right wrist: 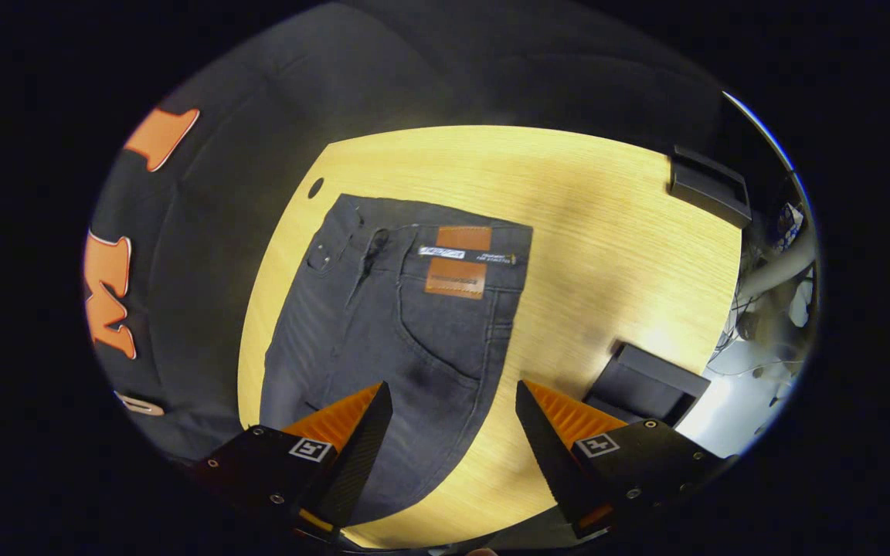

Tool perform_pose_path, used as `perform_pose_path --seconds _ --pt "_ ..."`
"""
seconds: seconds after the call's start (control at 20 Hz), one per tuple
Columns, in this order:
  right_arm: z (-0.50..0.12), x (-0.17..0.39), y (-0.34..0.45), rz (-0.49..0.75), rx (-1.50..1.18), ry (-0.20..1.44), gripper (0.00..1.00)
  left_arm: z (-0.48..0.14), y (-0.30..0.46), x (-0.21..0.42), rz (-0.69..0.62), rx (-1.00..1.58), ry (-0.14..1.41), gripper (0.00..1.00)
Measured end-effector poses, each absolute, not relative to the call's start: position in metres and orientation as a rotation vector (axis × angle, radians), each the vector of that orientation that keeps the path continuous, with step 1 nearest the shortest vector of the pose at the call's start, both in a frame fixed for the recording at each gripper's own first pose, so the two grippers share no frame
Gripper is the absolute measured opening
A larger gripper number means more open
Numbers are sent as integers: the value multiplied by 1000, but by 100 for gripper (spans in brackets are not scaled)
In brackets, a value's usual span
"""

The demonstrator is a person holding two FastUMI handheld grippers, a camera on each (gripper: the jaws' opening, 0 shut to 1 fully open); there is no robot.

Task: Grasp the waist and the cuffs of the jeans and fold them to make the two legs overlap; first hold the waist and fold one-third of the jeans toward the cuffs, then hold the cuffs and fold the remaining one-third in the same direction to finish folding.

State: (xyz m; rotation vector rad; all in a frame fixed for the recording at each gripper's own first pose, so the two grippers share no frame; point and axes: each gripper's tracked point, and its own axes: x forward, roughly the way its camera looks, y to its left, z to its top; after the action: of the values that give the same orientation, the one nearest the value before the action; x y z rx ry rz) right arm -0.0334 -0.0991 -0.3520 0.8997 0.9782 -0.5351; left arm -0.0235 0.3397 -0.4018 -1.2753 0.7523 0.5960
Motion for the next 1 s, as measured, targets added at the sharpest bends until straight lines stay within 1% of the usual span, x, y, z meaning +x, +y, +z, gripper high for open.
perform_pose_path --seconds 0.4,0.7,0.8,0.85,0.9,0.95,1.0 --pt "-360 -18 -110 -539 963 930 98 -394 339 -24 585 -1286 750 1" --pt "-364 -1 -102 -495 919 920 98 -394 338 -25 586 -1296 747 1" --pt "-370 -5 -106 -507 865 942 92 -395 338 -26 591 -1299 752 1" --pt "-371 -8 -107 -522 841 955 81 -395 338 -26 587 -1296 758 1" --pt "-375 -8 -109 -533 823 962 74 -398 338 -27 581 -1287 767 1" --pt "-375 -9 -111 -543 818 959 59 -399 337 -28 578 -1281 773 1" --pt "-380 -9 -114 -564 811 957 46 -400 339 -28 577 -1281 771 1"
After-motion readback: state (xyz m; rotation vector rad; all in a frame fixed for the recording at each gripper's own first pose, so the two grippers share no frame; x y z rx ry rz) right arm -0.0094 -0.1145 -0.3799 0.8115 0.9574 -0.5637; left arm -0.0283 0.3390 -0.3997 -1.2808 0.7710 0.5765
